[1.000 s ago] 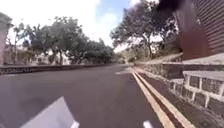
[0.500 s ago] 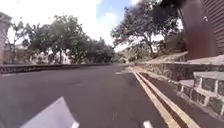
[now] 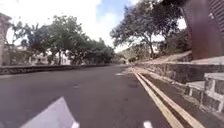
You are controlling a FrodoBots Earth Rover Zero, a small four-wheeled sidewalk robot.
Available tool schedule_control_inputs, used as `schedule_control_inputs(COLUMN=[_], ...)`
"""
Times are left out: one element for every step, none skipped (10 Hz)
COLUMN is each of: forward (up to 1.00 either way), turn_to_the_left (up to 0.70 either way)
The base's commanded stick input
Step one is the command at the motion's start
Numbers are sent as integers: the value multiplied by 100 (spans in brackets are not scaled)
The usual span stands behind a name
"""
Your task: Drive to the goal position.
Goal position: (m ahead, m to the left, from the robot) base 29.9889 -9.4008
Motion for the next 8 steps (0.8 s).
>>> schedule_control_inputs(forward=[45, 45, 45, 45, 45, 45, 45, 45], turn_to_the_left=[-27, -27, -27, -27, -27, -27, -27, -27])
